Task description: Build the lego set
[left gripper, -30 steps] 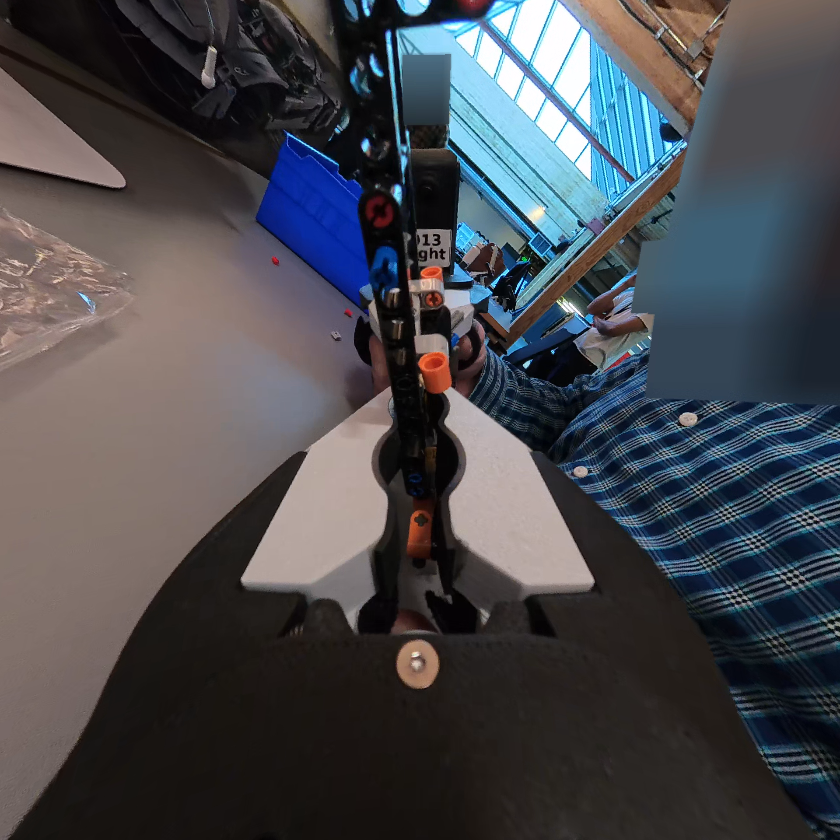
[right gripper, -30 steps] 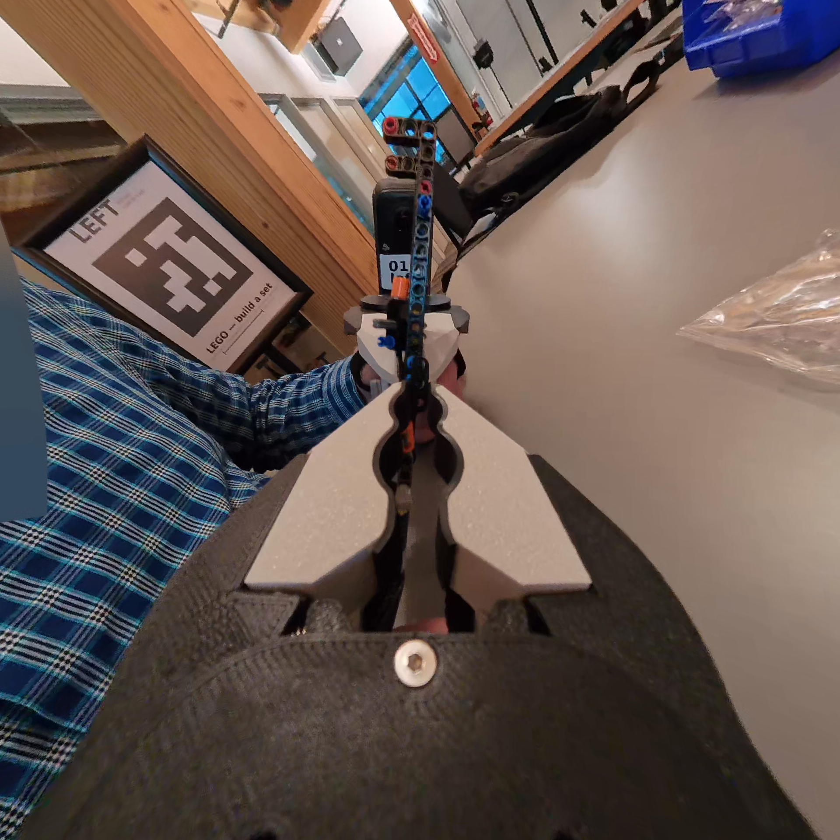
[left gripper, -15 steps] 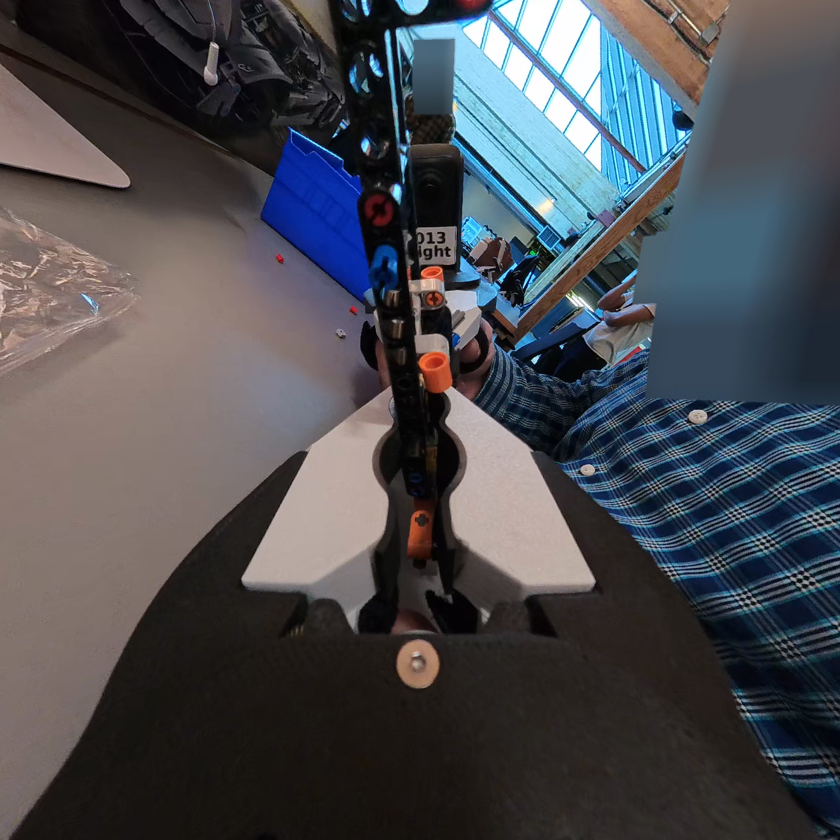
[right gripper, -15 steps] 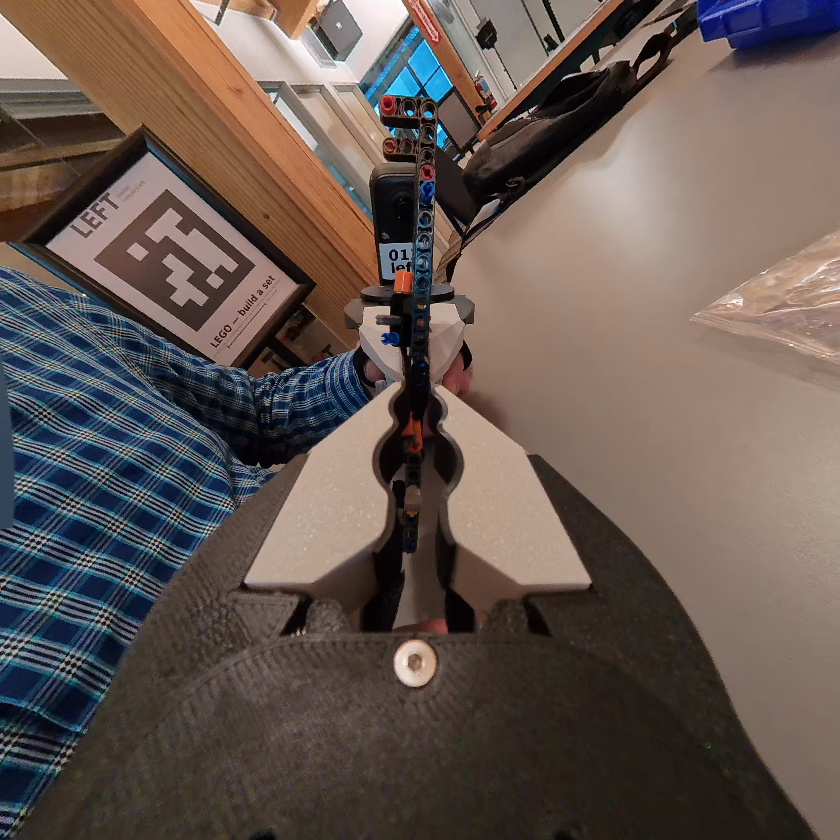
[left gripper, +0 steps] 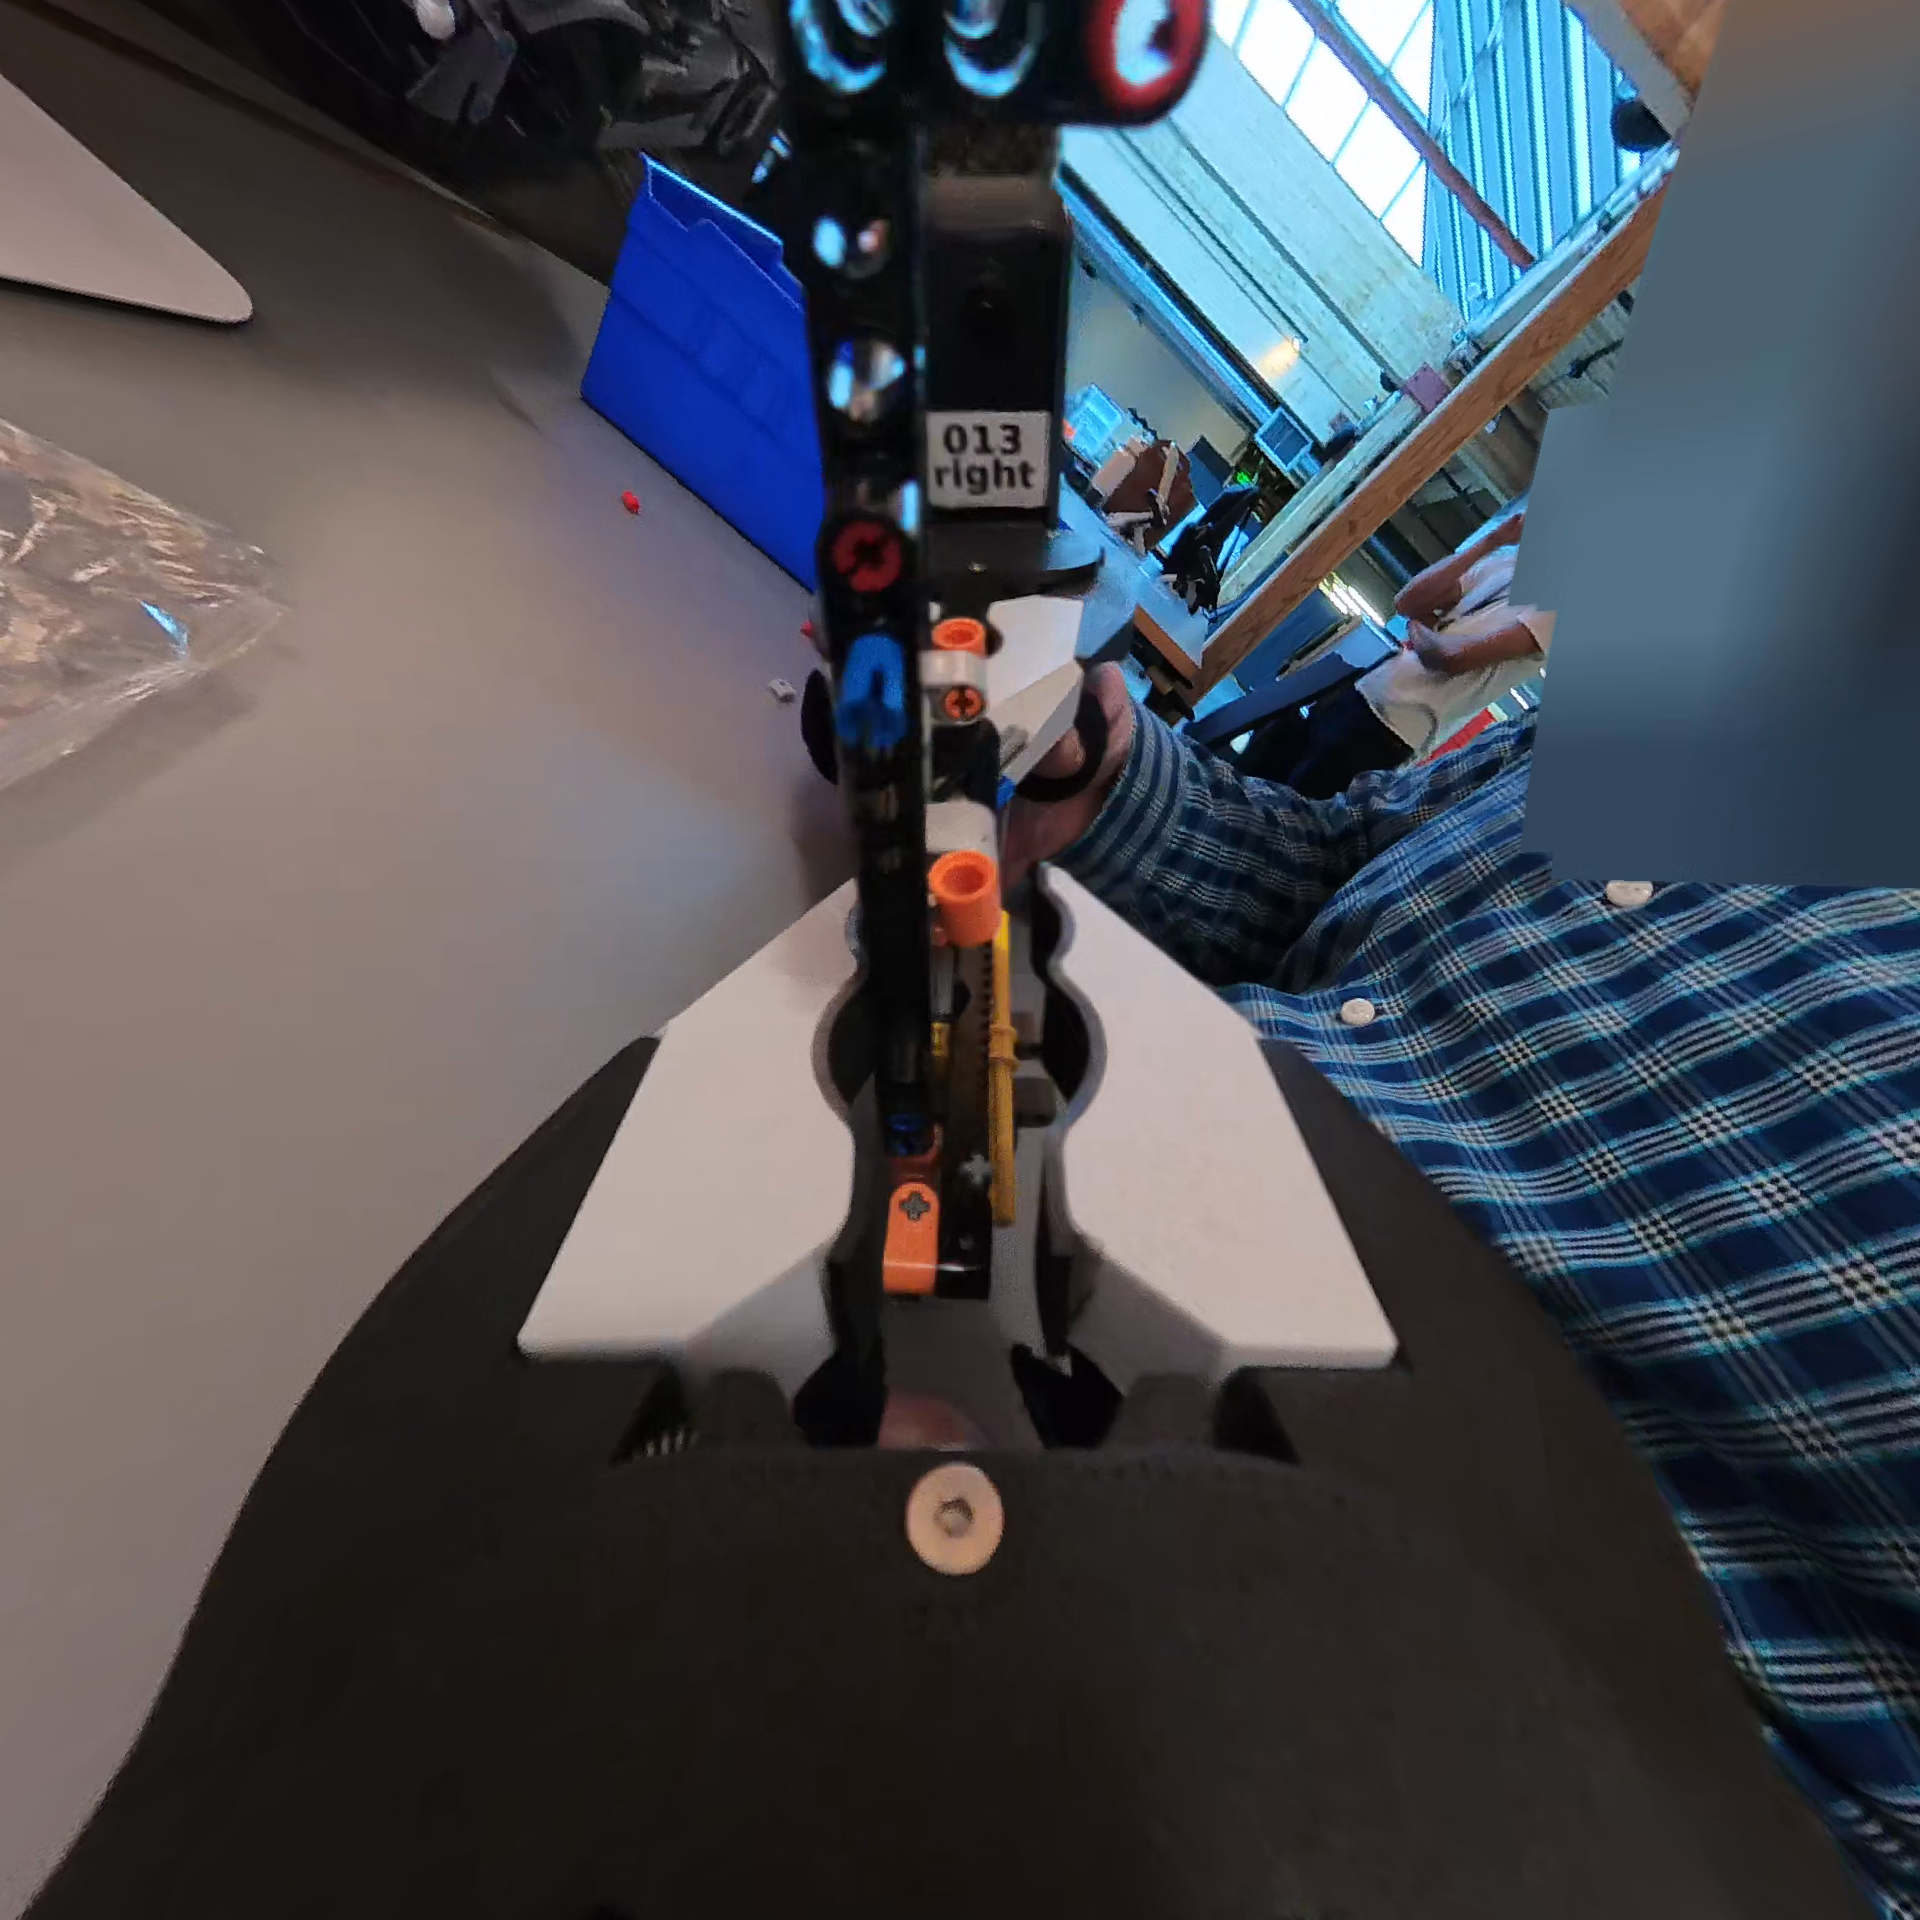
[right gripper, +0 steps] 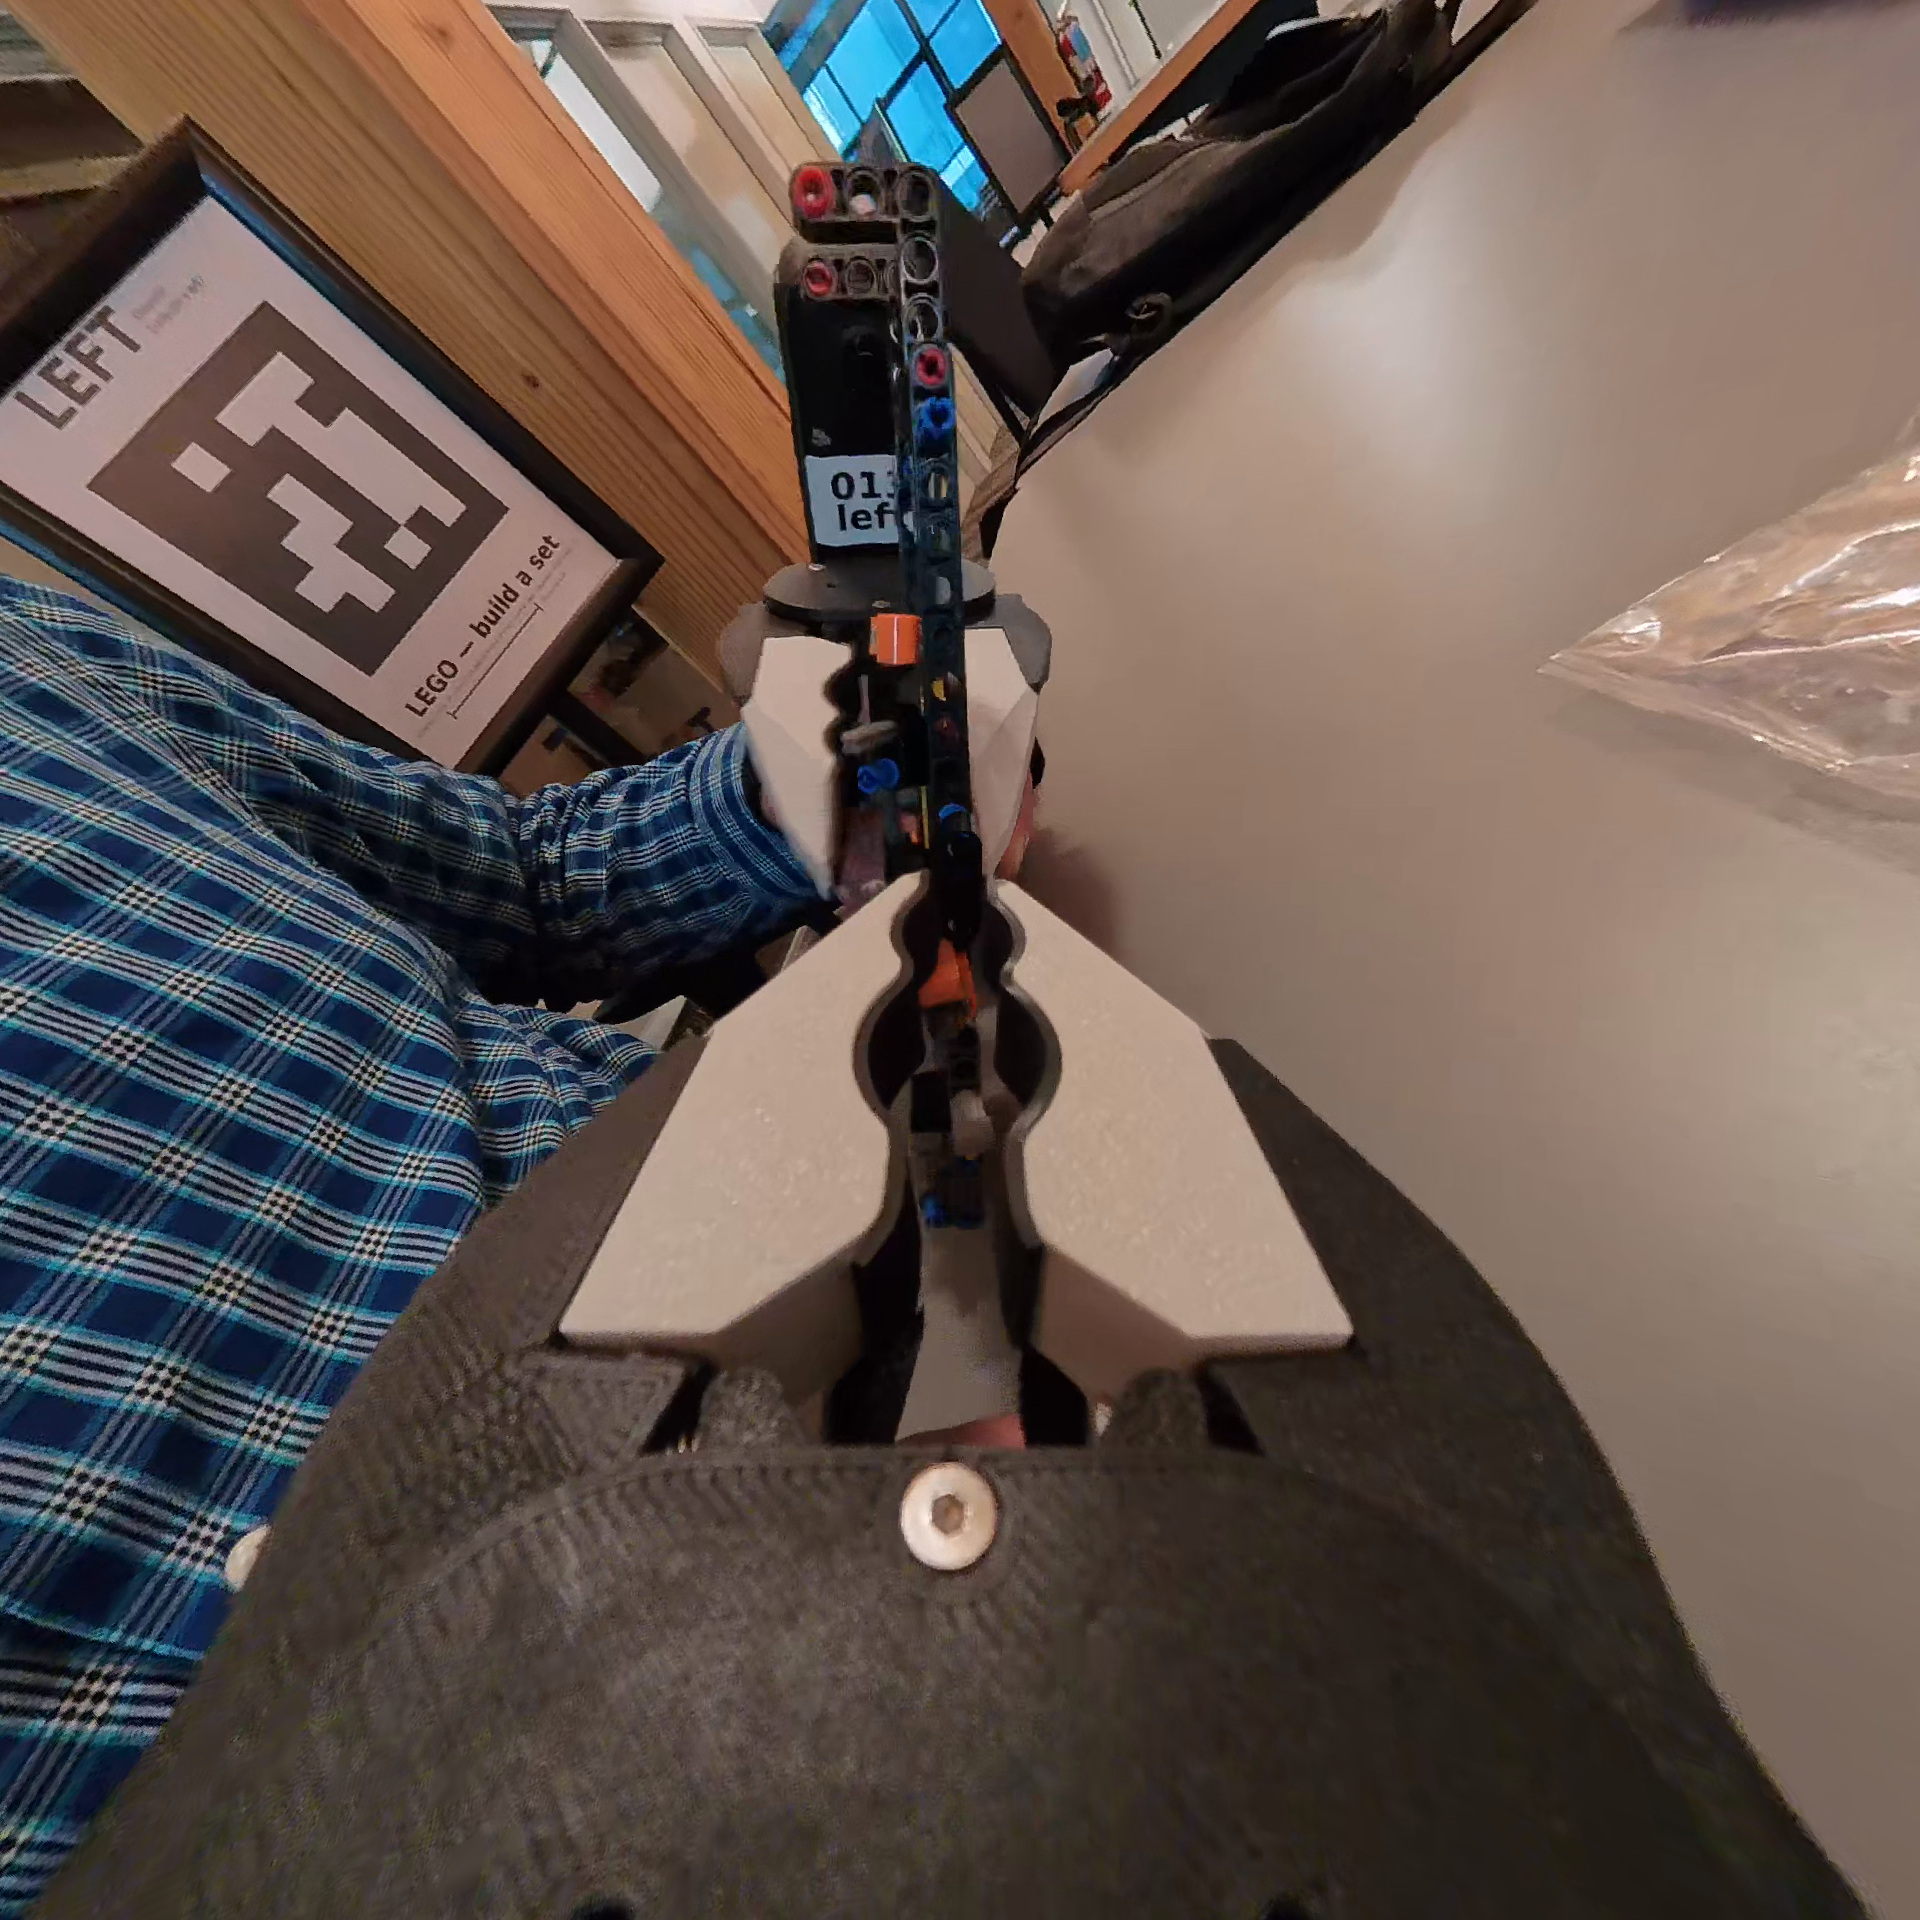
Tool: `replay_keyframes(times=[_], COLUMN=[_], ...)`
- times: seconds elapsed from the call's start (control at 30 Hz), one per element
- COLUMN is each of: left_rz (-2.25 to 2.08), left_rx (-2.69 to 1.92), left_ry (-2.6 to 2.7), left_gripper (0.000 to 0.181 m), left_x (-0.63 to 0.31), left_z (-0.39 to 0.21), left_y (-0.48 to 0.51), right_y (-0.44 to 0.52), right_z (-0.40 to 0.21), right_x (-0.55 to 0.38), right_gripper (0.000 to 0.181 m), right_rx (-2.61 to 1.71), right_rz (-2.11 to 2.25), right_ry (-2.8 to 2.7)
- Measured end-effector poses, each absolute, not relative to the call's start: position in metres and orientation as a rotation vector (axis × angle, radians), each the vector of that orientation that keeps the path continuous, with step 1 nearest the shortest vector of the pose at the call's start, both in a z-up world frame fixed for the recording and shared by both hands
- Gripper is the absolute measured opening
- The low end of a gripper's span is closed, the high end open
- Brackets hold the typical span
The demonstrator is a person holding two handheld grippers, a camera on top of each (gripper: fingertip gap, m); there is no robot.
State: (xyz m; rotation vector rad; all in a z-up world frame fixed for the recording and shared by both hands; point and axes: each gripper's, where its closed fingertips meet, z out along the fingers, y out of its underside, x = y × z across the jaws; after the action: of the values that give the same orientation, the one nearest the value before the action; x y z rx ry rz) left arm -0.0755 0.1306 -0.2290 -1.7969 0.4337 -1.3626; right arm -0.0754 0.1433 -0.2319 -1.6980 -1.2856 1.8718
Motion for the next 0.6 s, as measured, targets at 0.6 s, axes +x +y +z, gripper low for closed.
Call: replay_keyframes(times=[0.6], left_rz=[-1.256], left_rx=[-1.838], left_ry=[0.506], left_gripper=[0.017], left_x=[-0.0724], left_z=[-0.2377], left_y=[0.1242], right_y=[0.137], right_z=[-0.24], right_x=[-0.0768], right_gripper=[0.005], right_rx=[-1.723], right_rz=[1.83], right_ry=[-1.359])
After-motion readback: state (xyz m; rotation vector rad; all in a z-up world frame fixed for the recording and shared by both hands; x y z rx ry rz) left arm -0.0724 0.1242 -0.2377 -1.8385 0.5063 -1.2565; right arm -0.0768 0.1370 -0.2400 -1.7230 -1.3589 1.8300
